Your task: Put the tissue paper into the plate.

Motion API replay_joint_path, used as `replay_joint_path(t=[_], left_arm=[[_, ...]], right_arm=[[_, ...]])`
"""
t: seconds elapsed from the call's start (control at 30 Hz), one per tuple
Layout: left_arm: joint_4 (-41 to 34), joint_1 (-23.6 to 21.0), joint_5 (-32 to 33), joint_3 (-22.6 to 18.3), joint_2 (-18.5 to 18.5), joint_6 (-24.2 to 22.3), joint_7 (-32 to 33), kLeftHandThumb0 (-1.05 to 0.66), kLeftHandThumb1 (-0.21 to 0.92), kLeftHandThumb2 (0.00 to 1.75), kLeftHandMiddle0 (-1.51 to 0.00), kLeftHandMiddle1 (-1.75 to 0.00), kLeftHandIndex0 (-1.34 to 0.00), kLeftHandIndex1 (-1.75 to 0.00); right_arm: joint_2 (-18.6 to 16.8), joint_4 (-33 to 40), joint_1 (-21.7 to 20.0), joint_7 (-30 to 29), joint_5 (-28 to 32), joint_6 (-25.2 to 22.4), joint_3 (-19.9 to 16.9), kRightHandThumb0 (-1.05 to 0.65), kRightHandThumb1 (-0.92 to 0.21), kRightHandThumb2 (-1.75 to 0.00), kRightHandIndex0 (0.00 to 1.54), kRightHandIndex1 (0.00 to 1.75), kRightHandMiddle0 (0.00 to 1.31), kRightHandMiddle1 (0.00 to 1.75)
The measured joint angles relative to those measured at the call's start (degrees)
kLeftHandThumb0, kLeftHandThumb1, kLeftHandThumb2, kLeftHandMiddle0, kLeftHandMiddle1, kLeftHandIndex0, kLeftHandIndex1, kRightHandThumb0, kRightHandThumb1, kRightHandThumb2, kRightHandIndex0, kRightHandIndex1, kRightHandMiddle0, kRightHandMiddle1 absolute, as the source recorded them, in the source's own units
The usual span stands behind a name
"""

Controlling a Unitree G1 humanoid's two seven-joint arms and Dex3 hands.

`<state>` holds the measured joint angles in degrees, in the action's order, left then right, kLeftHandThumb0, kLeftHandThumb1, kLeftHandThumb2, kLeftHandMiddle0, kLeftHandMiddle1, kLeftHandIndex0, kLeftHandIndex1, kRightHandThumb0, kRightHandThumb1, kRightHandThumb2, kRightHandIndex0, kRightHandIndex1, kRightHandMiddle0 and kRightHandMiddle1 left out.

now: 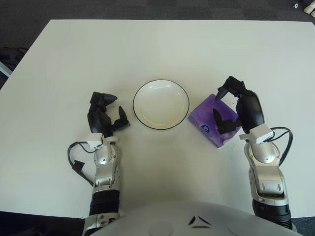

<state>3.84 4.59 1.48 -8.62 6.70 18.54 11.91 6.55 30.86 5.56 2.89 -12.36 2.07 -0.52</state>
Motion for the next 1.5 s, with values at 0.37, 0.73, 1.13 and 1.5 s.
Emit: replay_joint_path(t=[0.37, 0.73, 1.13, 1.5], left_arm=[[0.51, -0.14, -0.12, 0.02, -0.12, 0.56, -0.05, -0.01, 0.1, 1.58, -0.76, -1.75, -0.56, -1.75], [0.51, -0.11, -0.67, 0.09, -0.05, 0.54, -0.02, -0.01, 0.05, 1.63, -0.79, -1.75, -0.59, -1.75], [0.6, -0.12, -0.99, 0.11, -0.08, 0.63, -0.02, -0.01, 0.15, 1.53, -0.72, -1.75, -0.52, -1.75], [0.64, -0.11, -0.93, 0.13, -0.07, 0.62, -0.17, -0.01, 0.15, 1.52, -0.72, -1.75, -0.51, -1.75]], right_arm=[[1.99, 3.88, 0.57, 0.76, -5.25, 0.25, 1.69, -0.19, -0.3, -1.18, 0.35, 1.43, 0.38, 1.54], [11.48, 10.97, 4.49, 11.88, -8.44, -3.45, 2.06, -0.95, -0.67, -0.72, 0.01, 0.06, 0.01, 0.18], [18.29, 14.34, 6.21, 19.3, -17.8, -7.43, 2.08, -1.05, -0.75, -0.51, 0.0, 0.0, 0.0, 0.0], [22.41, 15.42, 7.19, 28.25, -18.5, -12.49, 2.13, -1.04, -0.68, -0.46, 0.0, 0.0, 0.0, 0.0]])
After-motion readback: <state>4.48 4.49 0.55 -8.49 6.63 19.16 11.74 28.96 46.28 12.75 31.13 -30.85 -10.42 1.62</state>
